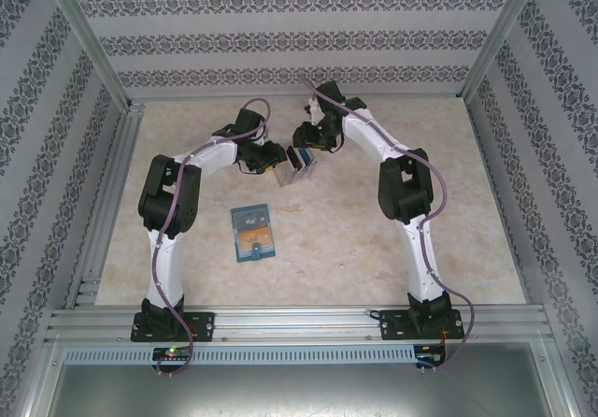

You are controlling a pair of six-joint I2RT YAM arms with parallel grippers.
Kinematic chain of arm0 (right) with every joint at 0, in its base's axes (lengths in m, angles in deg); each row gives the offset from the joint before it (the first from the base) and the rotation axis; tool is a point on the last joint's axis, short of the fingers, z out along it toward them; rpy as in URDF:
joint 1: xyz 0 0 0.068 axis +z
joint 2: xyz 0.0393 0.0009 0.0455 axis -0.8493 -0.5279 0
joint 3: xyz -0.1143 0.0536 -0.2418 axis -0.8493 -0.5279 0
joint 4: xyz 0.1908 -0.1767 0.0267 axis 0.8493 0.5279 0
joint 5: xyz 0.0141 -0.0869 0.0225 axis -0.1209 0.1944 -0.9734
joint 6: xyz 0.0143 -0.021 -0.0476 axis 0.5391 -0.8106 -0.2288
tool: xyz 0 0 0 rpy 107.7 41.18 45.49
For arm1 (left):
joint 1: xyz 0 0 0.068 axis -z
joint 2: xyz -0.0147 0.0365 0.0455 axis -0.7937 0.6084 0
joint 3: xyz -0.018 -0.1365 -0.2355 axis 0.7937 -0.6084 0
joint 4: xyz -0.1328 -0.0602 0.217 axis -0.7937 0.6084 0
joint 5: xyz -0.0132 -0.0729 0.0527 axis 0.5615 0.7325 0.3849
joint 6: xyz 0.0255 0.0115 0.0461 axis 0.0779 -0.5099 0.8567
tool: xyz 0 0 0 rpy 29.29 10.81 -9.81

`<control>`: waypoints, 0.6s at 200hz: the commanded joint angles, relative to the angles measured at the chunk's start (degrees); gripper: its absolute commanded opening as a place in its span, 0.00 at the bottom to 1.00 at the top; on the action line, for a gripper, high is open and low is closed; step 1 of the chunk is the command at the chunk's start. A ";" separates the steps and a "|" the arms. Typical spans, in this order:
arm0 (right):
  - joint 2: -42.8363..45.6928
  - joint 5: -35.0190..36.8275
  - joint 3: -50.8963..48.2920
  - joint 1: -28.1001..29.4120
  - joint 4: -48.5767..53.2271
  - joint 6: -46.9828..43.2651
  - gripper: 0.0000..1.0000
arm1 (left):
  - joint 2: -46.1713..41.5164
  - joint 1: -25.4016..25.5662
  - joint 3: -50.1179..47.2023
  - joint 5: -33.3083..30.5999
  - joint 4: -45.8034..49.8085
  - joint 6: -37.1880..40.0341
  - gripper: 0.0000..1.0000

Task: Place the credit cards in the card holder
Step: Pick up the credit card from the storage box.

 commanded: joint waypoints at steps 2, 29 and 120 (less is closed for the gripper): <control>5.05 -0.42 -0.22 0.59 0.84 -1.20 0.50 | 1.14 0.37 -0.45 0.83 -1.34 -0.48 0.44; 5.03 -1.12 -0.25 0.59 0.95 -1.16 0.50 | 1.03 0.37 -0.61 0.69 -1.57 -0.65 0.44; 4.91 -0.18 -1.57 -0.05 1.05 -1.31 0.31 | 0.78 0.71 -0.40 0.97 -1.68 -0.76 0.44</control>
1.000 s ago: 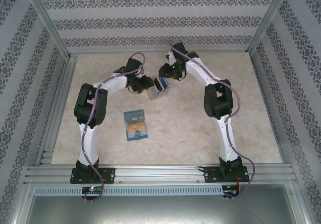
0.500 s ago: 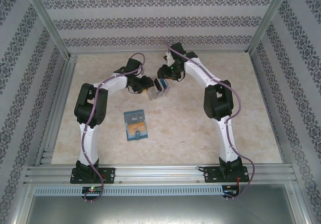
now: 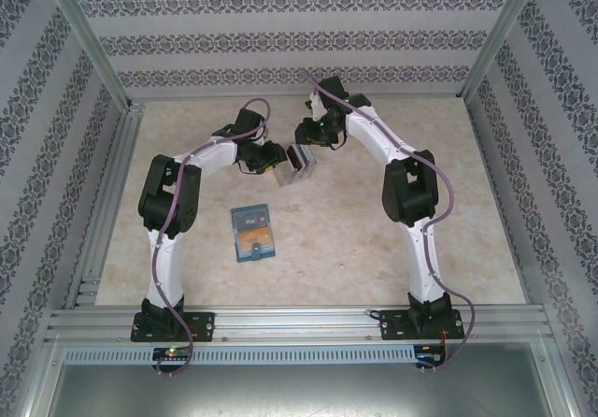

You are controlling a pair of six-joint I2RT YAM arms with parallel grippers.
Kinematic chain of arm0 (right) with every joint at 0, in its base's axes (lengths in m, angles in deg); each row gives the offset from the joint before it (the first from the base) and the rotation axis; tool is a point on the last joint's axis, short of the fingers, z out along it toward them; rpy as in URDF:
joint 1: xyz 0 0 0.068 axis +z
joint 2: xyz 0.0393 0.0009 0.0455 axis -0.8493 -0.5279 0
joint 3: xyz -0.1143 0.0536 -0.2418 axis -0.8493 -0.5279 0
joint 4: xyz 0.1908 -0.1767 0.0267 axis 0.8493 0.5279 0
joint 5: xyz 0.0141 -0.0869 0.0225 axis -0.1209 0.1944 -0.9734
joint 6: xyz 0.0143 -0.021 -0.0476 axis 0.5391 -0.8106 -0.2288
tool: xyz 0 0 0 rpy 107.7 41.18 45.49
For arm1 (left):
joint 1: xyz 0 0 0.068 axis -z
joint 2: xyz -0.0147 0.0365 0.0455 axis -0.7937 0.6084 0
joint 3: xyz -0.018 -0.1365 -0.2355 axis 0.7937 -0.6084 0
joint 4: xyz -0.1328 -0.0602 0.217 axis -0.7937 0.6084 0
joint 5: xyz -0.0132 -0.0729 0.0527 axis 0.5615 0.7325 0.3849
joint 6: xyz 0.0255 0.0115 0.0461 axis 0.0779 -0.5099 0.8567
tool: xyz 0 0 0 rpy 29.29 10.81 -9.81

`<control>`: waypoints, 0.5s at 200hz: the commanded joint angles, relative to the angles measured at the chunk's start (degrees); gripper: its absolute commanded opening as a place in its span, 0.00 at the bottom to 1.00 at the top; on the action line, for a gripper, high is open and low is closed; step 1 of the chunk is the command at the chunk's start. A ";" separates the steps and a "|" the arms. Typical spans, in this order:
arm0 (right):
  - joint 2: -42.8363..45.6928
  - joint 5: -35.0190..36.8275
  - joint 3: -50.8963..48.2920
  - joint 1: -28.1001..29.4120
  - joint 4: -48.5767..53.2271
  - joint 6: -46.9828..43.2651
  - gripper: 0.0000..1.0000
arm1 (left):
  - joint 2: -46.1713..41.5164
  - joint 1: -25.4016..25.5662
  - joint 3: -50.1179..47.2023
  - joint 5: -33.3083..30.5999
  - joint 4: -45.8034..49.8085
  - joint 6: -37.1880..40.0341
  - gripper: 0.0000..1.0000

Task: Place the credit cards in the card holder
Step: Pick up the credit card from the storage box.

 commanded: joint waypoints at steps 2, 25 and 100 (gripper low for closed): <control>1.77 0.12 -0.52 -0.05 0.81 -0.83 0.30 | 0.84 0.63 -0.38 0.84 -1.62 -0.53 0.44; 1.73 0.57 -0.80 -0.35 1.01 -0.95 0.20 | 0.59 0.67 -0.35 0.63 -1.36 -0.44 0.44; 5.24 3.19 -2.19 -1.27 0.87 -1.55 0.03 | -1.20 0.66 -0.87 0.70 -0.80 -0.03 0.44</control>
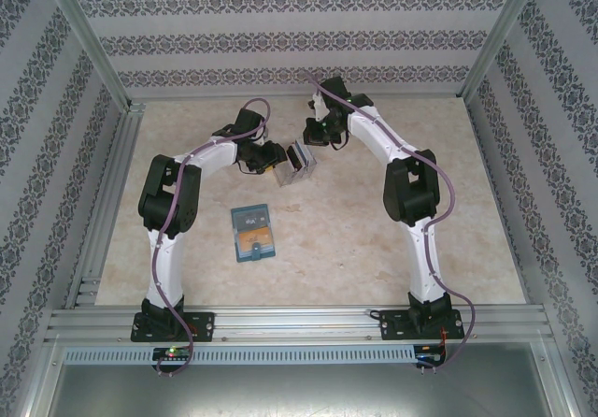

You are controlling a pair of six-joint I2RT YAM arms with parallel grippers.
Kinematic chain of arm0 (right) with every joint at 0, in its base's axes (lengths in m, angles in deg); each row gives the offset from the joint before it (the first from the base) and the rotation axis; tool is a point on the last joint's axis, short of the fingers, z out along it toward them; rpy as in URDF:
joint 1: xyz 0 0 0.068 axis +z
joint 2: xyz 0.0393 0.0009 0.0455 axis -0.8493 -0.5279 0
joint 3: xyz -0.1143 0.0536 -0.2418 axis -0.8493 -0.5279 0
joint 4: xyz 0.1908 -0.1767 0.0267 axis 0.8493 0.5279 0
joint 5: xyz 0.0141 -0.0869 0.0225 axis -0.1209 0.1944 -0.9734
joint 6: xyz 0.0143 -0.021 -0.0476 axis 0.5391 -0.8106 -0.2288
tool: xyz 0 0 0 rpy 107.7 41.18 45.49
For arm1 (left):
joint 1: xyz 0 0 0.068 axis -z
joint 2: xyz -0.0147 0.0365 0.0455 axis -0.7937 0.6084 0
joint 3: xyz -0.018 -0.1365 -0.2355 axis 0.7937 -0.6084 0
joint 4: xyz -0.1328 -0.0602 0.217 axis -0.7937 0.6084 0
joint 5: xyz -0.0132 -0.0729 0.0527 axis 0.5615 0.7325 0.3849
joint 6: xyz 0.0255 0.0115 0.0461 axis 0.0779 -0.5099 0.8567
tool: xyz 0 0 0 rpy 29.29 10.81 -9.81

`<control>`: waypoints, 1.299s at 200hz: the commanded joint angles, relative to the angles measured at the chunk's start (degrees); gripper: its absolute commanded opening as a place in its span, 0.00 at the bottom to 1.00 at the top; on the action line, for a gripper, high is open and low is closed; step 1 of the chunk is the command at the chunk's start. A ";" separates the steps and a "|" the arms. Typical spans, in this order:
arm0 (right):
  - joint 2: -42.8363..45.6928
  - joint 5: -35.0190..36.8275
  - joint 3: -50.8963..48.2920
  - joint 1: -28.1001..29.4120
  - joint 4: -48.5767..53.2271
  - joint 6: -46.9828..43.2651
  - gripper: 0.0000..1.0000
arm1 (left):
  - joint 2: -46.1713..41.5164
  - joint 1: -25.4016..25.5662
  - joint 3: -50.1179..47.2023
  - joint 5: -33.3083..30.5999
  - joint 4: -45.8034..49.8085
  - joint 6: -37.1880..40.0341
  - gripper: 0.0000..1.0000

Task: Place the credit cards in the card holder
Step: Pick up the credit card from the storage box, then rotate the card holder at the bottom-center of the table.

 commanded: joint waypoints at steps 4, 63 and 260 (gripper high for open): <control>5.21 1.94 -1.42 -0.72 0.74 -0.69 0.02 | -1.78 0.65 -1.21 0.58 -0.92 0.03 0.44; 11.28 0.91 -6.04 -3.73 -2.27 -0.70 0.00 | -10.03 0.00 -4.17 -2.11 1.02 1.68 0.44; 34.63 -17.09 -58.82 18.25 -46.38 28.73 0.00 | -18.86 -12.66 -27.93 6.42 -2.06 6.33 0.45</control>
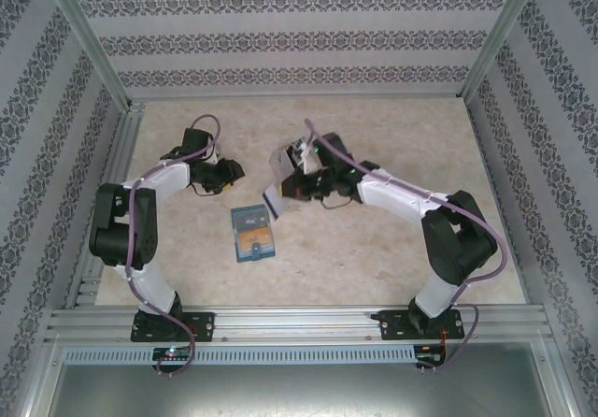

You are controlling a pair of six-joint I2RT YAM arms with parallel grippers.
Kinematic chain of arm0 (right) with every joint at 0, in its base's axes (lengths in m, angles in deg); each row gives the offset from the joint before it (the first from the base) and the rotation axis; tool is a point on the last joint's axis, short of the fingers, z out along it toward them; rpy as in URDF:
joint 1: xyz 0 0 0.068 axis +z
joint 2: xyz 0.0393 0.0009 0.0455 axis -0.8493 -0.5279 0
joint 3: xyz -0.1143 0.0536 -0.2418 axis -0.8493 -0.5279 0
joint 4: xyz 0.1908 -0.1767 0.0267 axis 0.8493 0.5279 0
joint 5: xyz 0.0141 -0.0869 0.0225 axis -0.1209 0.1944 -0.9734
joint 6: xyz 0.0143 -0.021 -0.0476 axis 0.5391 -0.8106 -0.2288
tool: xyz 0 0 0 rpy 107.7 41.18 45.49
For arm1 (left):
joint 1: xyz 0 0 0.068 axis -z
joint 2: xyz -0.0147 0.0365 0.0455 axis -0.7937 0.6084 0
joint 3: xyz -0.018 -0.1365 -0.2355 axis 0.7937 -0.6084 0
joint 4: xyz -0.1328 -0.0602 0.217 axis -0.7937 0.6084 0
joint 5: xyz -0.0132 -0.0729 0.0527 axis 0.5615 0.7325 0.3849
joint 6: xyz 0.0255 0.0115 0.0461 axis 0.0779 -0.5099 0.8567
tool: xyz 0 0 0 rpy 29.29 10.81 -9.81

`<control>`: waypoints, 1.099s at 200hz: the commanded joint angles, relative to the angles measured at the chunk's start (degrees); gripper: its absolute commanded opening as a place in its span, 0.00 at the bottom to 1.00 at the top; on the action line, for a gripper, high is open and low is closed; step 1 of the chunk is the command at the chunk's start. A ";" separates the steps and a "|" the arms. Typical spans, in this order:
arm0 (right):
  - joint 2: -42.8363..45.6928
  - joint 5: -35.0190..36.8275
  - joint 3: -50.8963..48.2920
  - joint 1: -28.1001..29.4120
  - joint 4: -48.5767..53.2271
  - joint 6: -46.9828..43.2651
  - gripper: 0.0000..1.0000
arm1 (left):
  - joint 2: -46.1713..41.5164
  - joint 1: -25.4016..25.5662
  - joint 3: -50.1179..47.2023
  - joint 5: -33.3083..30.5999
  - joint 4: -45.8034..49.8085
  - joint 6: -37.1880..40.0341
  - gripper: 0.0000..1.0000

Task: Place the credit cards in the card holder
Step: Rotate the card holder at the bottom-center of the table.

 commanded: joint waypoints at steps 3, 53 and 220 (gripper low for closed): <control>-0.40 -0.18 -3.39 4.33 -8.56 6.09 0.00 | 2.56 -0.14 -0.73 3.93 0.44 2.08 0.44; -0.72 2.69 -8.21 6.03 -10.54 7.43 0.00 | -1.69 -0.12 -8.71 4.68 2.01 2.57 0.41; 15.58 17.01 -24.96 12.70 -7.50 14.57 0.00 | -24.39 18.06 -32.63 1.84 4.21 -14.60 0.24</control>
